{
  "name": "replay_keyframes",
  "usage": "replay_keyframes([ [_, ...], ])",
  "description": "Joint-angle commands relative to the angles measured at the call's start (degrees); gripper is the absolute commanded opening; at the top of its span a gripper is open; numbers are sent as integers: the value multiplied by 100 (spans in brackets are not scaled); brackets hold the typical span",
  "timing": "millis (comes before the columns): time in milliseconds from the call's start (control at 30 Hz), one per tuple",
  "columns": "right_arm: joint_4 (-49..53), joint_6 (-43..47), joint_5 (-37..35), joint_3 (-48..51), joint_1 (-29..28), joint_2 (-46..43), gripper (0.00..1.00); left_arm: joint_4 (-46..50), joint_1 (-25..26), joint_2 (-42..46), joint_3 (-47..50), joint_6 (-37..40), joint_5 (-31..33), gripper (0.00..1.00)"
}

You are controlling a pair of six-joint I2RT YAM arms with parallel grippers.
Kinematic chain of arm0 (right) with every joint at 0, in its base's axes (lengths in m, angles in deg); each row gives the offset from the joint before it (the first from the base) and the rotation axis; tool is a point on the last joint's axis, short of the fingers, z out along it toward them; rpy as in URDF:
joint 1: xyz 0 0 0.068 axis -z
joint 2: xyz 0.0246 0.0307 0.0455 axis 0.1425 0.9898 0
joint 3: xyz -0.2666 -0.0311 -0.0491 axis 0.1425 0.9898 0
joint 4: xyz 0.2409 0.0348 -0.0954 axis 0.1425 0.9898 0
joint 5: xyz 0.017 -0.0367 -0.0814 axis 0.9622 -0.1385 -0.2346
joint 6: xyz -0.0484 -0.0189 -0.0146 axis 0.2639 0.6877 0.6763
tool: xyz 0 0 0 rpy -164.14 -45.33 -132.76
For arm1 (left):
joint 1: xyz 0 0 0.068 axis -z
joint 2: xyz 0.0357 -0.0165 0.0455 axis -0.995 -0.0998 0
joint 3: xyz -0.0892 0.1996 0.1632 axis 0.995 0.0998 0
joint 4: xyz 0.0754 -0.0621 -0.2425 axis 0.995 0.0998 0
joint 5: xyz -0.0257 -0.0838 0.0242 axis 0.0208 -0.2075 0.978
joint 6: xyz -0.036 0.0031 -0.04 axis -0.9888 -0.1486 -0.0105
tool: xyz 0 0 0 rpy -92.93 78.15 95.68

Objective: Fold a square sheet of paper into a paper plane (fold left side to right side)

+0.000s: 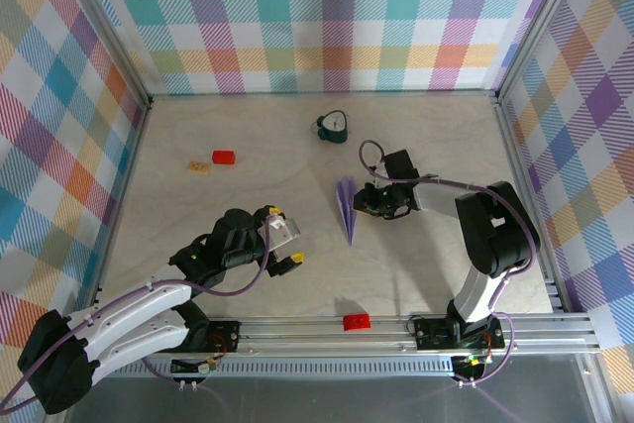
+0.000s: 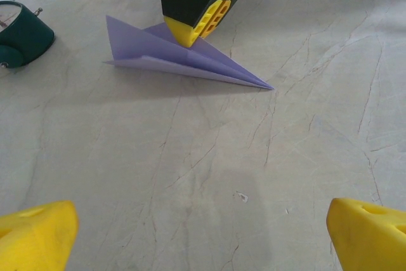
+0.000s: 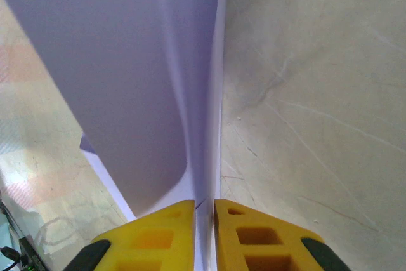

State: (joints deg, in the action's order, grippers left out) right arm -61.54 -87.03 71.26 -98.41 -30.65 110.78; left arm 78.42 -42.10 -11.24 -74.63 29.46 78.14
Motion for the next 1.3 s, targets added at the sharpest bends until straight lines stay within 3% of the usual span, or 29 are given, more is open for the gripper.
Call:
replay_keyframes([
  [0, 71, 138, -33, -99, 22, 52, 16, -105, -60, 16, 3, 63, -157, 100],
  [467, 463, 255, -305, -90, 23, -391, 29, -83, -60, 18, 10, 111, -206, 100],
  [700, 1471, 212, -816, -120, 3, -1384, 41, -112, -60, -23, 8, 120, -176, 100],
  [833, 1977, 22, -1101, -239, -170, -1649, 42, -90, -60, -55, -12, 164, -146, 100],
  [1267, 2835, -15, -1767, -1453, -917, -581, 40, -68, -60, 38, -6, 189, -67, 100],
])
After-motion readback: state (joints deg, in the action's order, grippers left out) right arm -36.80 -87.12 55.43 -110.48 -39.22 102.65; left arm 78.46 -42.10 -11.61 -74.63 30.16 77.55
